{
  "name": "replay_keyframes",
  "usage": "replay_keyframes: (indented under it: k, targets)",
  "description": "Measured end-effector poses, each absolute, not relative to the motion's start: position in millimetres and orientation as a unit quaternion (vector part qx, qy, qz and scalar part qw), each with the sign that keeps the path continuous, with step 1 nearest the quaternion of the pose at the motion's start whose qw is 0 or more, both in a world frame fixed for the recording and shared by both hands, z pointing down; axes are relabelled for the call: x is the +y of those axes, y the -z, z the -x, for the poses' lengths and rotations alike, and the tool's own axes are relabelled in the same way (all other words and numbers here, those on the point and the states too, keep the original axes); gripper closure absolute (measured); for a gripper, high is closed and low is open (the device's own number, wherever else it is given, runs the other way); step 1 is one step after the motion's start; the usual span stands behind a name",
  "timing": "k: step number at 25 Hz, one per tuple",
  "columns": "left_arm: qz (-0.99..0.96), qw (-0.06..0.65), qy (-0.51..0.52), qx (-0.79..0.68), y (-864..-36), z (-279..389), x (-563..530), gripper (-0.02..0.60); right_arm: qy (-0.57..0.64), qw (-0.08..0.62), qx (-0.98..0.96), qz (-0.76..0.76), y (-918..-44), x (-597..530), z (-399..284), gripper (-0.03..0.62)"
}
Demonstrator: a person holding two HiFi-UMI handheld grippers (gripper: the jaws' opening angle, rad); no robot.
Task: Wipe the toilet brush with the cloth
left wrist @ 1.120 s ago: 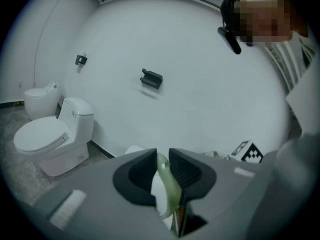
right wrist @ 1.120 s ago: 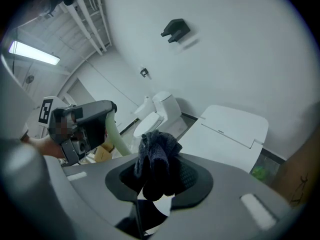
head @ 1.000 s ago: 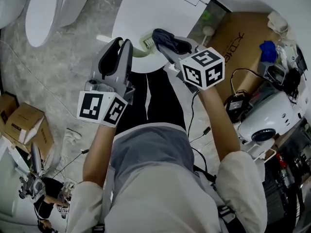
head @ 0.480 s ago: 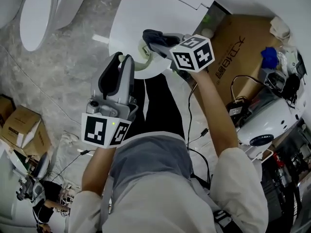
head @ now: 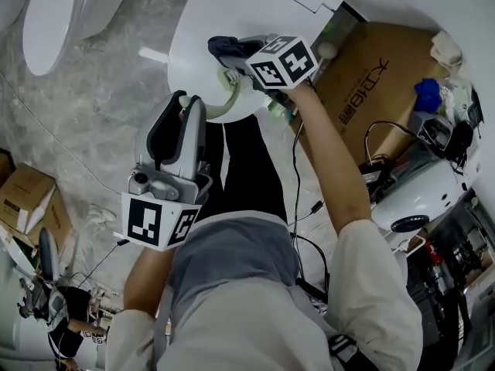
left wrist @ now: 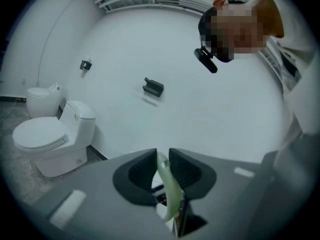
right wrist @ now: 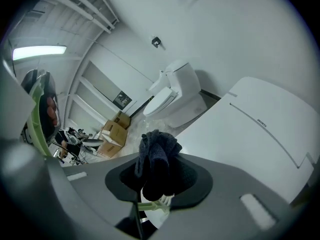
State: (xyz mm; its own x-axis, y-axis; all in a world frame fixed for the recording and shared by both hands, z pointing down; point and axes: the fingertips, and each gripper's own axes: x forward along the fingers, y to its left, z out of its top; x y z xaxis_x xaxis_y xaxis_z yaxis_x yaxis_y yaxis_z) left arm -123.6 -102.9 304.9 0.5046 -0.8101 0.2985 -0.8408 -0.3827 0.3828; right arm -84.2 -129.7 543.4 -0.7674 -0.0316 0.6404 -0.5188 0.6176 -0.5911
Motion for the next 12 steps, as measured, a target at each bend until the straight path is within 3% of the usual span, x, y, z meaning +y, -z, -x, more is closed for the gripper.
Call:
replay_keyframes:
  k: [12]
  targets:
    - [-0.827,0.26,-0.021,-0.499,-307.9,142.1,-92.1,0.581,-0.443,0.312,-0.828,-0.142,-579.3,-122.3,101.1,0.485]
